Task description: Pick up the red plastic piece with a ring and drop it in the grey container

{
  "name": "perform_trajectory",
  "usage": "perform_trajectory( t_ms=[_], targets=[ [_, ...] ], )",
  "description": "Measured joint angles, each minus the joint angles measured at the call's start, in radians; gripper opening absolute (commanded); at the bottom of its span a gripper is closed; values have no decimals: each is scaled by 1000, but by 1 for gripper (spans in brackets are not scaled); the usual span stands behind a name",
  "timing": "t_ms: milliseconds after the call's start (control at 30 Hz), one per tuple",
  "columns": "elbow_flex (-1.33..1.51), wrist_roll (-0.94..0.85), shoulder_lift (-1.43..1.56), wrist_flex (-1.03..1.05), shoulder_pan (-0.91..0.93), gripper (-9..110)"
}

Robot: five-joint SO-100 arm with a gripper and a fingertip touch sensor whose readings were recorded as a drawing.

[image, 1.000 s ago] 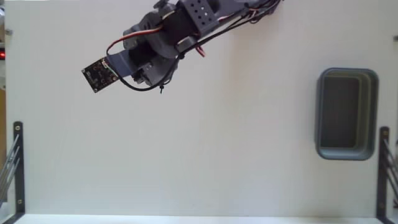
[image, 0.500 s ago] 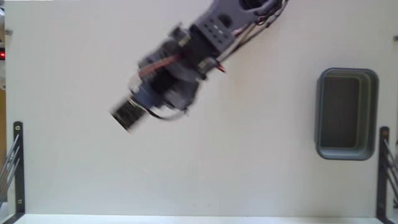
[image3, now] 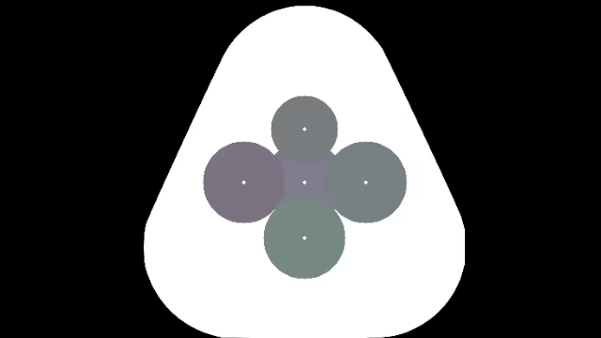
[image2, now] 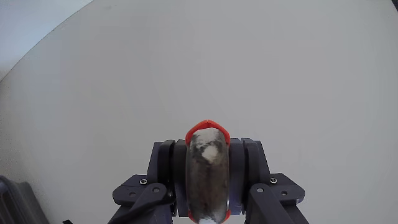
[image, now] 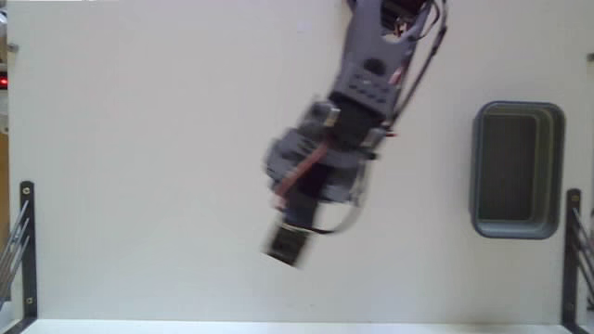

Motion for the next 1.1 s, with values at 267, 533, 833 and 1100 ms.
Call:
perform_trajectory(
  t_ms=[267,533,833,1100],
  targets=[
    [-12,2,-21,0,-233,22],
    [-29,3,-37,0,-431,22],
    [-40,0,-54,0,-660,22],
    [-58,0,-71,0,-828,22]
  ],
)
